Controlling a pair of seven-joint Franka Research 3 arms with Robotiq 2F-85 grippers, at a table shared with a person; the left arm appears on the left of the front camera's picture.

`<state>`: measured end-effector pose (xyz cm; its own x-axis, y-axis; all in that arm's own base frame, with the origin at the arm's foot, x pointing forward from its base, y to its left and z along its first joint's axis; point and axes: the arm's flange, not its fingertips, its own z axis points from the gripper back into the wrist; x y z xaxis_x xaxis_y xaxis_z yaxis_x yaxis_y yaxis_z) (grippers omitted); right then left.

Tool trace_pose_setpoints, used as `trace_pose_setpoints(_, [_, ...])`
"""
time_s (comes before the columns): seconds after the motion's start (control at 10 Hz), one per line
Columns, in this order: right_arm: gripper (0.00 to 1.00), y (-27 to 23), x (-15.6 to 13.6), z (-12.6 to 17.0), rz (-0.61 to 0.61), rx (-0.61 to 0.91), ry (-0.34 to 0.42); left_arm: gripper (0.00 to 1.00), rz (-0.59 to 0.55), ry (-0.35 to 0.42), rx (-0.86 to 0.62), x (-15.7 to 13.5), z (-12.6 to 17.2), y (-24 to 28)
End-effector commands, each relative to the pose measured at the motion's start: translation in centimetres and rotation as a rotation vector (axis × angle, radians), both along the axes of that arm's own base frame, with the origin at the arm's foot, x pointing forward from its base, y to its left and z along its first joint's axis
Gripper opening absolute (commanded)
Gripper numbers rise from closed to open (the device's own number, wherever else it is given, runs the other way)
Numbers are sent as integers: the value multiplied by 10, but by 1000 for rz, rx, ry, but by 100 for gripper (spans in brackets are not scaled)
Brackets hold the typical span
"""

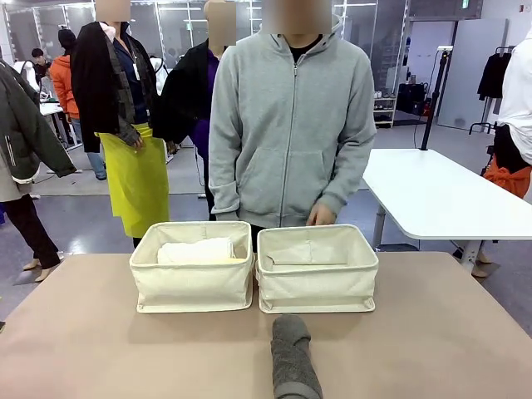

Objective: Divide the towels into two baskets.
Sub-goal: Pick up one hotel-folded towel from the bottom of the table and place it in the Fabric basket indicated by the person.

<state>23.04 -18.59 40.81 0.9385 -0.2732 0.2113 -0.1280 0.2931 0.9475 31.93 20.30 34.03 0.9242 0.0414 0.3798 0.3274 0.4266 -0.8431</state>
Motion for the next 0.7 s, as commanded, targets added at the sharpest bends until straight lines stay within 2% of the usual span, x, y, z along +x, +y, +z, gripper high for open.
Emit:
trace_pose_setpoints(0.0, [100,1,2,4,-14,-4,2,100,6,-8,-7,-3,1,0])
trace_pose_setpoints(0.6, [100,1,2,4,-14,-4,2,100,6,-8,-7,-3,1,0])
